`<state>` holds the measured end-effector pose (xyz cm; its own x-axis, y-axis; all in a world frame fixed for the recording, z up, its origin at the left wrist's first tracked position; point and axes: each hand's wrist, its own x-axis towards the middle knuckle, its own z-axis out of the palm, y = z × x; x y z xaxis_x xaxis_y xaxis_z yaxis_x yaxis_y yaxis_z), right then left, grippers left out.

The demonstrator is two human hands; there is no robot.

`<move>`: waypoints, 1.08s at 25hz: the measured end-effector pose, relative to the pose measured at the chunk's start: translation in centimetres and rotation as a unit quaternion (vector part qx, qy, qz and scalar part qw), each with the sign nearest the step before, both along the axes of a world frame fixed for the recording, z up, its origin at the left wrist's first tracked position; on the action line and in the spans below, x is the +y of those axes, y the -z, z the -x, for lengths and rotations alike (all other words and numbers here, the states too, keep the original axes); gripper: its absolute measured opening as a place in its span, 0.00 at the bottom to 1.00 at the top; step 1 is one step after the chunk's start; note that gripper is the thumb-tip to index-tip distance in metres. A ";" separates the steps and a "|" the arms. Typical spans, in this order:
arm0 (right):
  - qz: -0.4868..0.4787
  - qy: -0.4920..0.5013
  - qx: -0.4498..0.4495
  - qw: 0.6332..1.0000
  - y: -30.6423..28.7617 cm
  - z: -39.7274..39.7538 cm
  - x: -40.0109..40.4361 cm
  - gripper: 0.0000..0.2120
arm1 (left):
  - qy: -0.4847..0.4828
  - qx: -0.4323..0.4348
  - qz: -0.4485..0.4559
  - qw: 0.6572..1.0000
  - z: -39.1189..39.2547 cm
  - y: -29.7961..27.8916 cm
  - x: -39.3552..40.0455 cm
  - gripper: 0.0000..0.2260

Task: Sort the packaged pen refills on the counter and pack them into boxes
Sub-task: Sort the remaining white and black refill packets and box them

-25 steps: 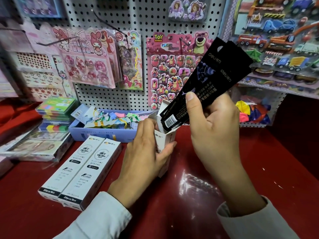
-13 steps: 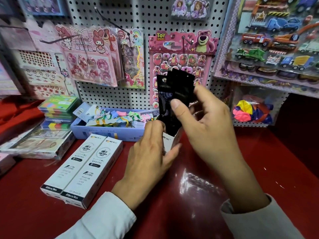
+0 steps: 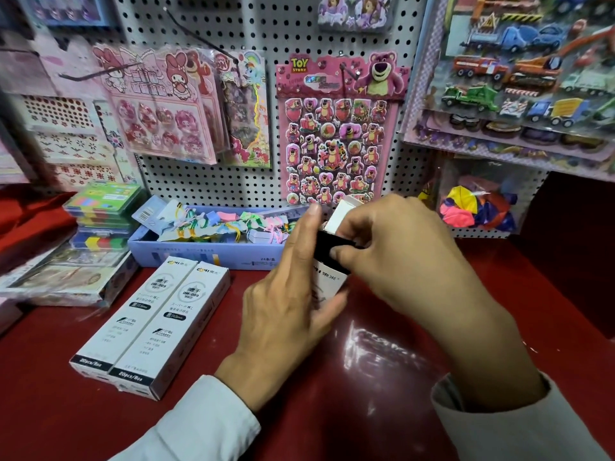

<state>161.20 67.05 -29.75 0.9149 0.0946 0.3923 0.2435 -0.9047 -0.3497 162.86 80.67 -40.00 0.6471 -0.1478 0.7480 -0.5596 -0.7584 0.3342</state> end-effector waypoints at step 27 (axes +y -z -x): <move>-0.212 -0.196 -0.062 0.955 7.0 -3.2 0.9 0.19 | 0.014 0.103 0.049 0.993 -0.8 0.6 0.7 0.40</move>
